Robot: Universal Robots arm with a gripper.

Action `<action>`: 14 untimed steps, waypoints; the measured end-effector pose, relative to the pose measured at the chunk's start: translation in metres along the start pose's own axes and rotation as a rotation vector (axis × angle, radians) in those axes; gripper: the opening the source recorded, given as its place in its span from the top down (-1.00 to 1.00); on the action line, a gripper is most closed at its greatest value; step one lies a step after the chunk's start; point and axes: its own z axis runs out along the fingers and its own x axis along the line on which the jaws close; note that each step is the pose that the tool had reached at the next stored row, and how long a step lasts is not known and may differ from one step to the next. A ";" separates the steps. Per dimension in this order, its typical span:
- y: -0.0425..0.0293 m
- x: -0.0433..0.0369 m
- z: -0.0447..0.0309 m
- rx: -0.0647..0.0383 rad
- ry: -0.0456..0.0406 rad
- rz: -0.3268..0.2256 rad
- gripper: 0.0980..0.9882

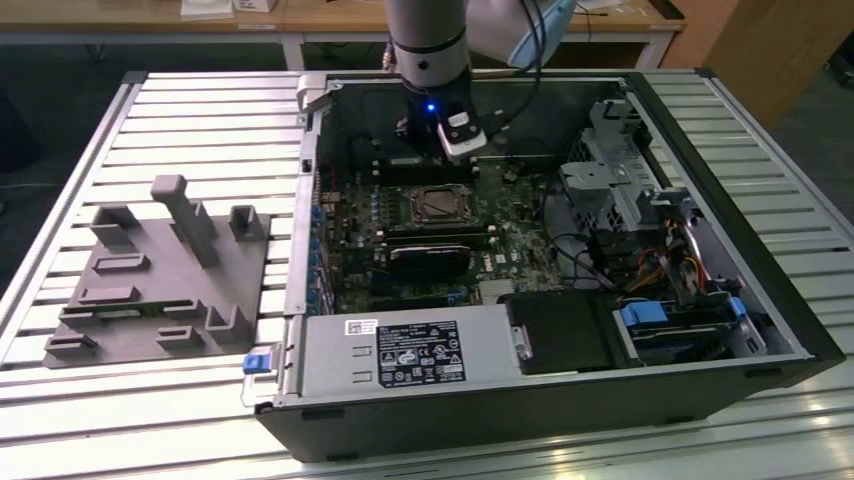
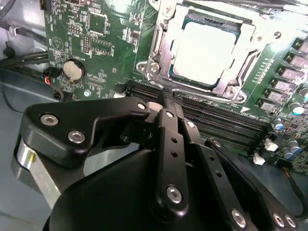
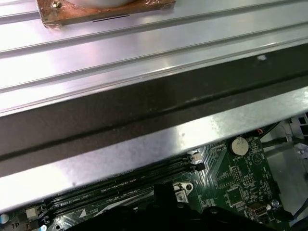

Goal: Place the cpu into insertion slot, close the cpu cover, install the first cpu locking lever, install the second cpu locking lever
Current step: 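Install the first cpu locking lever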

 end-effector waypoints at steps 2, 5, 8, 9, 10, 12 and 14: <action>0.0002 -0.0007 0.0005 0.011 0.0040 0.000 0.98; 0.0005 -0.0017 0.0010 0.031 0.0107 0.000 0.98; 0.0006 -0.0024 0.0014 0.053 0.0156 0.000 0.98; 0.0006 -0.0026 0.0014 0.061 0.0156 0.000 0.98; 0.0005 -0.0027 0.0014 0.067 0.0150 0.000 0.98; 0.0000 -0.0029 0.0014 0.078 0.0139 0.000 0.98; -0.0010 -0.0033 0.0012 0.087 0.0138 0.000 0.98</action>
